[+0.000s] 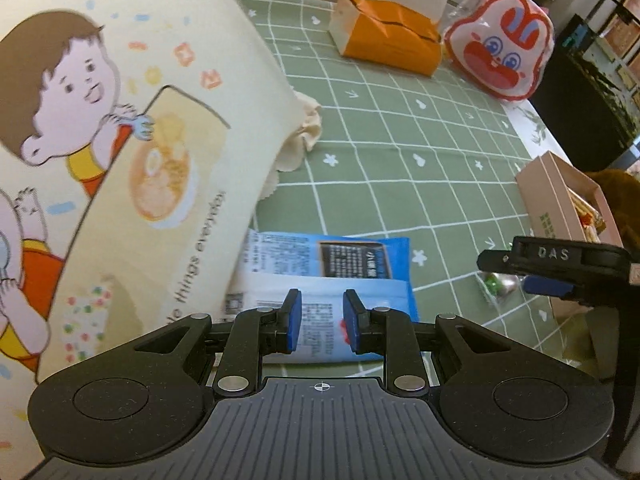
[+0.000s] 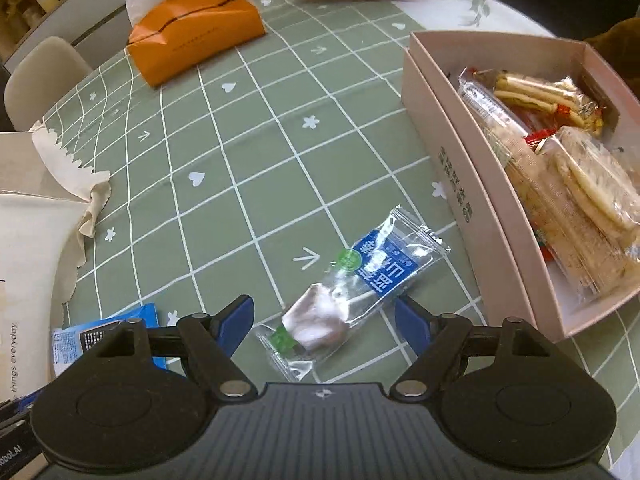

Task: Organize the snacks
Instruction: 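Lower the left tool onto the blue-and-white biscuit packet and grasp it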

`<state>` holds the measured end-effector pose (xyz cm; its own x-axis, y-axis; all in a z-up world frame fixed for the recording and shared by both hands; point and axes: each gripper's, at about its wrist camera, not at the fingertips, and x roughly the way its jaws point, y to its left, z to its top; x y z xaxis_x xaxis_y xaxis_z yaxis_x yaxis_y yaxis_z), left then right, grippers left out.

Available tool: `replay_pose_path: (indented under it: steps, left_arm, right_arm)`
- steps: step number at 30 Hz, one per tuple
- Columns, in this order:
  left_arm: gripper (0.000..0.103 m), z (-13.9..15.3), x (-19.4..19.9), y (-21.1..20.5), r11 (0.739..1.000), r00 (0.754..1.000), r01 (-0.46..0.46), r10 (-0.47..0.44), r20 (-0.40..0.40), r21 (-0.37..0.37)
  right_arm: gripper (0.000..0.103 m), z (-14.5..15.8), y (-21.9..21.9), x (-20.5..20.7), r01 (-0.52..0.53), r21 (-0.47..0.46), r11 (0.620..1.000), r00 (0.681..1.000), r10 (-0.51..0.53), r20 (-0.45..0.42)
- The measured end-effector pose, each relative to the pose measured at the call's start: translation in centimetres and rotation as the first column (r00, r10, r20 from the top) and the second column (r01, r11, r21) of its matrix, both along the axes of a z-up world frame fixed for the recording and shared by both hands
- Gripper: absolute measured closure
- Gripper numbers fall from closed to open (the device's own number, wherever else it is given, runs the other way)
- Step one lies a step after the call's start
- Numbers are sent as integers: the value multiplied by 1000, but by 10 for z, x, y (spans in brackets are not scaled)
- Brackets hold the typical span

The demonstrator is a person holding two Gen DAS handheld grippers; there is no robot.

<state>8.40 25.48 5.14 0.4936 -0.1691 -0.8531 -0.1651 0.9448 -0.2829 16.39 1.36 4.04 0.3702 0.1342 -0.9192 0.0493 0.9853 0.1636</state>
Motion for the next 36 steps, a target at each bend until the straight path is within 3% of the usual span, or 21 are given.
replay_pose_path:
  steps: [9, 15, 18, 22, 27, 32, 36]
  left_arm:
    - [77, -9, -8, 12, 996, 998, -59, 59, -2, -72]
    - [77, -10, -14, 12, 991, 995, -96, 97, -2, -88]
    - [78, -13, -13, 10, 983, 995, -97, 96, -13, -154]
    - [78, -16, -11, -6, 976, 998, -67, 64, -20, -208]
    - [78, -33, -5, -36, 954, 996, 20, -44, -73, -299]
    - [77, -16, -1, -38, 962, 998, 58, -57, 10, -267]
    - [77, -6, 17, -8, 980, 999, 26, -16, 51, -198]
  right_arm:
    - [20, 7, 41, -27, -153, 58, 987, 988, 152, 12]
    - [20, 13, 29, -59, -192, 39, 981, 981, 191, 27]
    - [20, 6, 15, -72, -174, 19, 985, 985, 174, -1]
    - [20, 5, 0, -82, -139, -23, 990, 990, 139, 6]
    - [20, 6, -19, -90, -96, -29, 995, 995, 96, 2]
    - [19, 4, -30, -99, -73, -55, 996, 997, 74, 9]
    - [18, 2, -32, -105, -65, -69, 996, 998, 66, 18]
